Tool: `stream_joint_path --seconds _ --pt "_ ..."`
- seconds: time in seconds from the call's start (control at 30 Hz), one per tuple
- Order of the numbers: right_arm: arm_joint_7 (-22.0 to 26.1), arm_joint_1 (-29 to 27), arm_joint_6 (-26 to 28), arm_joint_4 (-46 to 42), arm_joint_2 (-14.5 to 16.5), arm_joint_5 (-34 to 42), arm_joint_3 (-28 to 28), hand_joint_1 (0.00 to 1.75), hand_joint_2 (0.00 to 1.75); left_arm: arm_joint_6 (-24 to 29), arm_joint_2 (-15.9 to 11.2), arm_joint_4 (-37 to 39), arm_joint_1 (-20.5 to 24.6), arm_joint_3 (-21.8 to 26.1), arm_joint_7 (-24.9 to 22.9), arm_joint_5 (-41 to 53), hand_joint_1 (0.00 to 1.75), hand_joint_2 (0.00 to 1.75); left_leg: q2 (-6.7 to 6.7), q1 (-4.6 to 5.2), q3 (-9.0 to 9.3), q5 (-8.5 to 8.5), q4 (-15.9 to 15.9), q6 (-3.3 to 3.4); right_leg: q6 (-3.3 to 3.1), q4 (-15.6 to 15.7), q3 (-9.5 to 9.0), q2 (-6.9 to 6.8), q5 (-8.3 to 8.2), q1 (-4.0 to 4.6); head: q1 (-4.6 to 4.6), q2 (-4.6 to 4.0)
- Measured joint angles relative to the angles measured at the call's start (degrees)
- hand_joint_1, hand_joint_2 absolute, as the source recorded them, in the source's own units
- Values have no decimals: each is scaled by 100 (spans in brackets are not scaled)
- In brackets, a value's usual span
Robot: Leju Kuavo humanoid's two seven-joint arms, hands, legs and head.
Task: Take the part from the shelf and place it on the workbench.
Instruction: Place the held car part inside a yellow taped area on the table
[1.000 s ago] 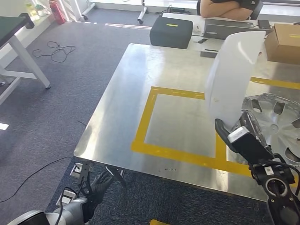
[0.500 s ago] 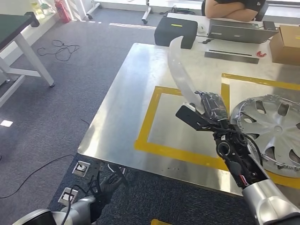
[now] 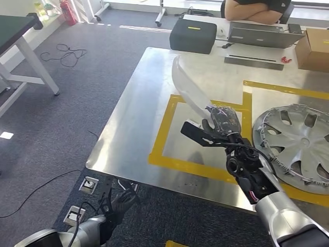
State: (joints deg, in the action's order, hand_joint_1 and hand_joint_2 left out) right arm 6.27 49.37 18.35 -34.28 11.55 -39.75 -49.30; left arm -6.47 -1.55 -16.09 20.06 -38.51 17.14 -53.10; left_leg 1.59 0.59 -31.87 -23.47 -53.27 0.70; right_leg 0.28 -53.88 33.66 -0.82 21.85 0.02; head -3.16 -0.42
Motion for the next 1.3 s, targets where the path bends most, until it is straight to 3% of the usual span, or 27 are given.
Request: stream_joint_path --seconds 0.77,1.3 --pt "-1457 108 -561 775 -4 -1812 -445 175 175 9 1 0 11 -161 -10 -90 0 175 -12 1 -4 6 -1 2 0 8 10 13 -15 0 0 0" --pt "-1510 128 -596 955 -129 -1865 -519 175 175 9 -5 0 9 -162 -11 -96 0 175 -19 1 -8 8 -1 -1 -5 8 16 21 -19 0 0 0"
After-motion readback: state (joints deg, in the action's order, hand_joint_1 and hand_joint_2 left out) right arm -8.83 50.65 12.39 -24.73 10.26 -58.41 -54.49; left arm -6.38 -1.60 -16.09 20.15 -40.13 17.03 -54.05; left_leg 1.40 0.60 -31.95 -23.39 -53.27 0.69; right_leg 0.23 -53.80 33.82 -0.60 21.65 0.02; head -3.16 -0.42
